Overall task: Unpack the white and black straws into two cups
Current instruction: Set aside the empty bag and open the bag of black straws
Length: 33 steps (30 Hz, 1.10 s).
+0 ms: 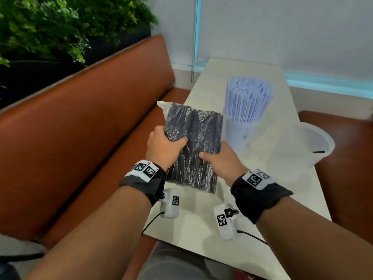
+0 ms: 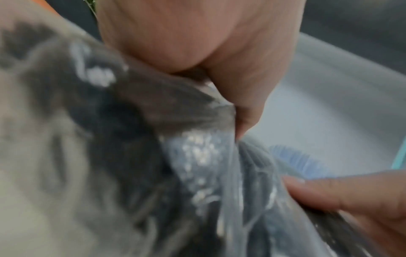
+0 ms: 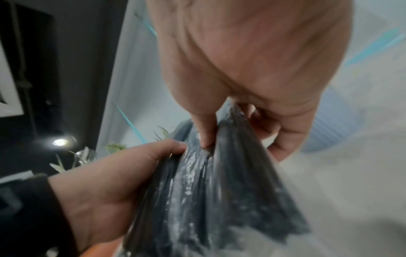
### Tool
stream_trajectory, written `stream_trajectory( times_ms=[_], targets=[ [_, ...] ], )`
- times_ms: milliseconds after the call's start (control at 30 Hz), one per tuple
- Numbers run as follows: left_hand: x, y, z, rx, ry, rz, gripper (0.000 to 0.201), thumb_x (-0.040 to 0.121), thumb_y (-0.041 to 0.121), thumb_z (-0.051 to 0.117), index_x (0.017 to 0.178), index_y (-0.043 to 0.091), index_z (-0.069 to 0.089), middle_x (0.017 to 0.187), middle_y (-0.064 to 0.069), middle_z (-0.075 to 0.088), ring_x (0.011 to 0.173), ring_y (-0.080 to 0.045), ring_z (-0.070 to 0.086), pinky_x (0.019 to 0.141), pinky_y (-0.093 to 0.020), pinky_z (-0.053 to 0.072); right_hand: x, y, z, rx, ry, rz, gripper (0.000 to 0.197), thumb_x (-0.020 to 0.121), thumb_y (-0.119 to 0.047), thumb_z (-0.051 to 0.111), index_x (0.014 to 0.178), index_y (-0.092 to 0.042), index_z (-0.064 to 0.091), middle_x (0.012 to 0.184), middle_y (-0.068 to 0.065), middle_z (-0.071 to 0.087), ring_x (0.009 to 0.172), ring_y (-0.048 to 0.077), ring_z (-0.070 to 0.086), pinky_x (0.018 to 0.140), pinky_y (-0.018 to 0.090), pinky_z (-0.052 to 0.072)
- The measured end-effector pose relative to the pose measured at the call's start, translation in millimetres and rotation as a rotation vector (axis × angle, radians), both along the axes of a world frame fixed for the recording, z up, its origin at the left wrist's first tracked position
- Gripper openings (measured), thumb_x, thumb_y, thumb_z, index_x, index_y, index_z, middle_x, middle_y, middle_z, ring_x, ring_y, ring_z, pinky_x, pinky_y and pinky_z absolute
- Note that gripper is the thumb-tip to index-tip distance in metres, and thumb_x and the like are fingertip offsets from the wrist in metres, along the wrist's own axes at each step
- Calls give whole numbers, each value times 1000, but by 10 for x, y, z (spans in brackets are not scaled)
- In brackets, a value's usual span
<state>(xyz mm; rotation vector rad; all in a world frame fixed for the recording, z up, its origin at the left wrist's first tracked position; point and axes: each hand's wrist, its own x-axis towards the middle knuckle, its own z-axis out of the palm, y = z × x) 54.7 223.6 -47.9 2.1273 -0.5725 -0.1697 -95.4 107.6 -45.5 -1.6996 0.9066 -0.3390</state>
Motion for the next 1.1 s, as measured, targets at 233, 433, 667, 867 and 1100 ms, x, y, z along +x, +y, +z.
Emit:
stream_trajectory(
  times_ms=[233,433,667,867,1100],
  targets=[
    [-969,-115,304,-608,202,-278,54,68,59,83,104,46,46,105,24,64,96,2,67,74,-22,59,-1036,-112,531,14,-531,-110,62,77,-35,88,124,-16,52,112,-2,71,104,16,72,85,39,61],
    [-1520,-323,193,-796,329,-474,84,69,33,89,137,34,40,121,12,69,114,-12,67,90,-34,58,-1797,-157,426,-127,-701,-202,66,78,-21,84,133,-12,49,123,5,70,116,21,67,91,31,56],
    [-1704,-450,194,-761,369,-420,56,70,73,75,106,31,63,105,-1,71,98,-13,66,87,-39,57,-2106,-289,255,-134,-725,-374,48,86,-39,71,125,-15,55,122,9,69,117,20,65,102,35,51],
    [-1694,-434,167,-600,302,-343,35,79,65,62,88,31,63,89,0,72,82,-13,68,73,-34,55,-2060,-339,191,-209,-609,-364,35,97,-47,57,115,-21,72,115,1,75,113,21,68,103,51,49],
    [-1535,-443,471,-648,275,-336,18,100,31,50,106,31,67,102,5,74,97,-15,68,88,-38,54,-2095,-372,440,-439,-530,-617,30,88,-40,70,112,-31,54,109,-4,59,97,7,58,90,37,48]
  ],
)
